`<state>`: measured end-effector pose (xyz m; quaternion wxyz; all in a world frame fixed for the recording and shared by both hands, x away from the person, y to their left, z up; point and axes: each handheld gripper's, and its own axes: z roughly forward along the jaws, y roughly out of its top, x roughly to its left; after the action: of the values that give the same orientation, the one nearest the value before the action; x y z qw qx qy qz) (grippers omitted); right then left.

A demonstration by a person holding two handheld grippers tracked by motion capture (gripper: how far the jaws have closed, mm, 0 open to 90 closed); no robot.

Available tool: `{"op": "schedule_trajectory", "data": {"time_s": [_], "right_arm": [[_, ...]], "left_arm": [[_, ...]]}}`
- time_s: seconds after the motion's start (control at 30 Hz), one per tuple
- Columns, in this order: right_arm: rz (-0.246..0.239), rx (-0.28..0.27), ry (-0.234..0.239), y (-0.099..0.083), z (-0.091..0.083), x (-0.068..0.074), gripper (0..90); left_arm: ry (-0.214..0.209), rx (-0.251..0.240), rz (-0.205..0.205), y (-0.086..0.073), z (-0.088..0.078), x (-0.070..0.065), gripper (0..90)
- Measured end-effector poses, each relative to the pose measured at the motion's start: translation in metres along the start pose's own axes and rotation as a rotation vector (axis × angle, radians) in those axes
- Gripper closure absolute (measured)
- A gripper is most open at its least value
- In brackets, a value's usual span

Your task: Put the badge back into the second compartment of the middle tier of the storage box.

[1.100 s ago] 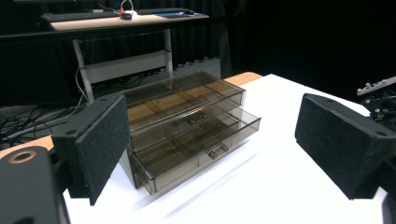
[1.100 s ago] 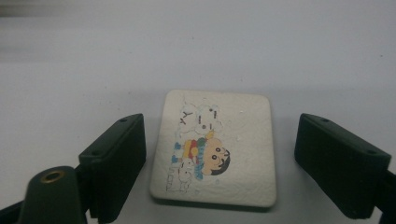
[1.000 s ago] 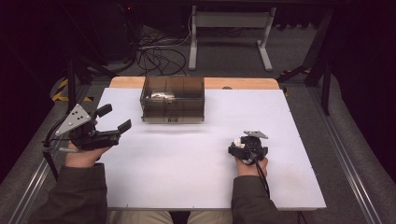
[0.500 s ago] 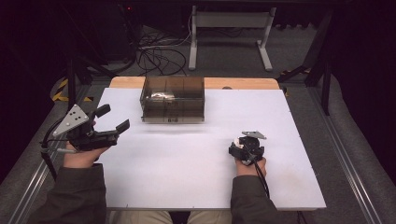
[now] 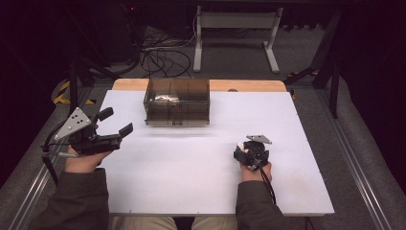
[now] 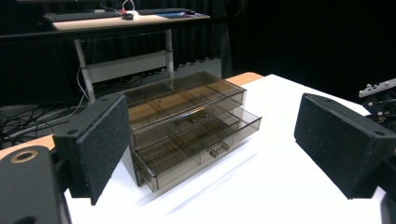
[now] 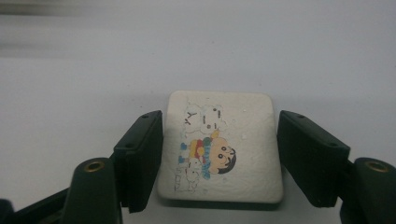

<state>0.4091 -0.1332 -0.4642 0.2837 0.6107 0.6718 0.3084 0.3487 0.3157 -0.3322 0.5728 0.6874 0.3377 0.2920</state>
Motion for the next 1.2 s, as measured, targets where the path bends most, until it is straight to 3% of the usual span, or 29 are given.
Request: {"op": "schedule_trajectory", "data": {"time_s": [0.6,1.2], "right_arm": [[-0.027,-0.094,0.069,0.011,-0.023,0.020,33.8],[-0.094,-0.172,0.146,0.038,-0.046,0.056,33.8]], "left_arm": [[-0.023,0.010,0.022,0.003,0.003,-0.006,12.2],[-0.028,0.010,0.020,0.003,0.002,-0.005,12.2]]}}
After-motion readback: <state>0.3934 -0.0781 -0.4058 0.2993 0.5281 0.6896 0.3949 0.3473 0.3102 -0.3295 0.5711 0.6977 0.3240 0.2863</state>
